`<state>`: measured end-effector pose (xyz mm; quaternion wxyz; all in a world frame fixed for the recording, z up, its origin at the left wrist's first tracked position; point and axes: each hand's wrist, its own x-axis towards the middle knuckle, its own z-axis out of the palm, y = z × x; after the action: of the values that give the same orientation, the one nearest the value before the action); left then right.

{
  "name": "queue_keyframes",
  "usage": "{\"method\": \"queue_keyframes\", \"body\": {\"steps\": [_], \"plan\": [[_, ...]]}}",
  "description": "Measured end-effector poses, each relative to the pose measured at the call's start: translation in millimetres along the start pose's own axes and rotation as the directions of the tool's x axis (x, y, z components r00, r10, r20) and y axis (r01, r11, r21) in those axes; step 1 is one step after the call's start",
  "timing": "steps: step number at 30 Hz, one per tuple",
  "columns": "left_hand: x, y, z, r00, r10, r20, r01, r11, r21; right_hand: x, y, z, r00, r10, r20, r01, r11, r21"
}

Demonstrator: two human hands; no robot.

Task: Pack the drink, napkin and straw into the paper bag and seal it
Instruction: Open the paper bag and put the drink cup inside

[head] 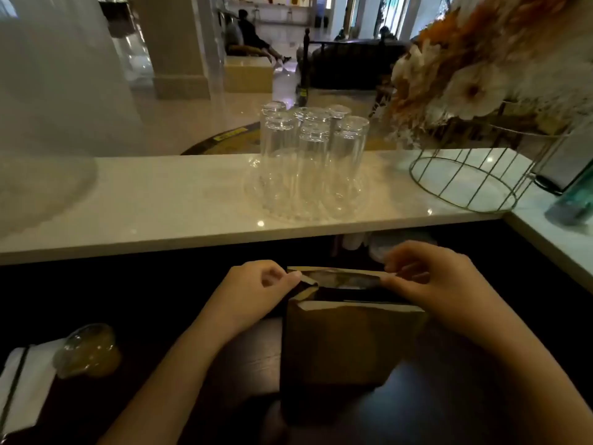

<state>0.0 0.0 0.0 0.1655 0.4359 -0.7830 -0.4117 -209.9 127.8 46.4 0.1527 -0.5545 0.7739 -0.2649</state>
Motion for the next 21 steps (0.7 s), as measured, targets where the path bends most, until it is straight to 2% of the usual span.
{"method": "queue_keyframes", "body": {"steps": [3,6,10,17,21], "plan": [[12,19,24,0.995,-0.073,-0.064,0.082,0.983,0.161,2,30,-2,0.969,0.159,-0.19,-0.182,0.977,-0.111],[18,34,43,0.982,-0.086,-0.17,0.141,0.929,0.341,5,46,10,0.957,0.228,-0.181,-0.267,0.935,-0.232],[26,44,56,0.968,-0.044,-0.248,0.166,0.853,0.495,14,62,18,0.954,0.257,-0.156,-0.288,0.932,-0.222],[29,39,51,0.955,-0.111,-0.276,0.218,0.892,0.396,23,87,7,0.942,0.334,-0.01,-0.334,0.939,-0.078],[24,26,30,0.931,-0.218,-0.291,0.313,0.889,0.334,23,95,2,0.933,0.355,0.054,-0.352,0.934,-0.055]]}}
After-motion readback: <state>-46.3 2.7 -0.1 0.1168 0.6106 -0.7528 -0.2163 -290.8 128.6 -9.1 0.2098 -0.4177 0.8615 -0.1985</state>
